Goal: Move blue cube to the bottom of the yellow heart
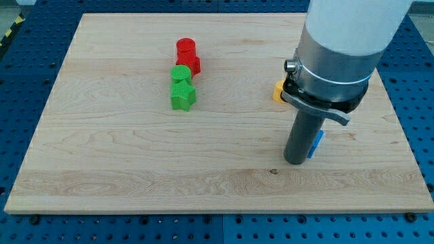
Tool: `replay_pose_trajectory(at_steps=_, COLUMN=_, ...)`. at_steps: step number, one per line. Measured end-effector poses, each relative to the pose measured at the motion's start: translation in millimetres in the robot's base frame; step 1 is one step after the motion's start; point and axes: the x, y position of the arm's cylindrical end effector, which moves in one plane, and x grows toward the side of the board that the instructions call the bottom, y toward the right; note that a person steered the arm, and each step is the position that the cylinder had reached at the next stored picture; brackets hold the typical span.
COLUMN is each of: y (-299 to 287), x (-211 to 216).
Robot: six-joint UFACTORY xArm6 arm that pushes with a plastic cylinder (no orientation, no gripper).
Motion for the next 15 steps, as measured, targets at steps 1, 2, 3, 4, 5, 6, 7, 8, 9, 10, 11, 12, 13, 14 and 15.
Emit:
replay_pose_trajectory(at_steps=1, y=18.5, x=-0.6)
replay_pose_trajectory(at_steps=2, y=27.3, x=20.9)
replay_pose_trajectory(at_steps=3, y=45.1, x=27.4)
replay_pose_trajectory(at_steps=4, y=43.9, x=14.2)
replay_pose_trajectory(at_steps=5, y=39.3, x=10.6)
replay_pose_trajectory(at_steps=6, y=38.0, x=9.4)
replay_pose_trajectory(at_steps=7, y=35.0, x=-2.9)
replay_pose_trajectory(at_steps=8, y=35.0, x=-9.6)
replay_pose_trajectory(at_steps=9, y=69.3, x=-8.0)
replay_pose_trajectory(at_steps=10, y=75.3, x=-17.7)
replay_pose_trajectory(at_steps=11, y=17.4, x=-40.9)
replay_pose_trajectory(at_steps=12, y=4.3, x=-52.2)
replay_pose_trajectory(at_steps=13, y=3.8, x=-29.8)
replay_pose_trajectory(at_steps=14, y=-25.1, x=-8.3)
replay_pose_trajectory(at_steps=15, y=-45.8, x=-30.7)
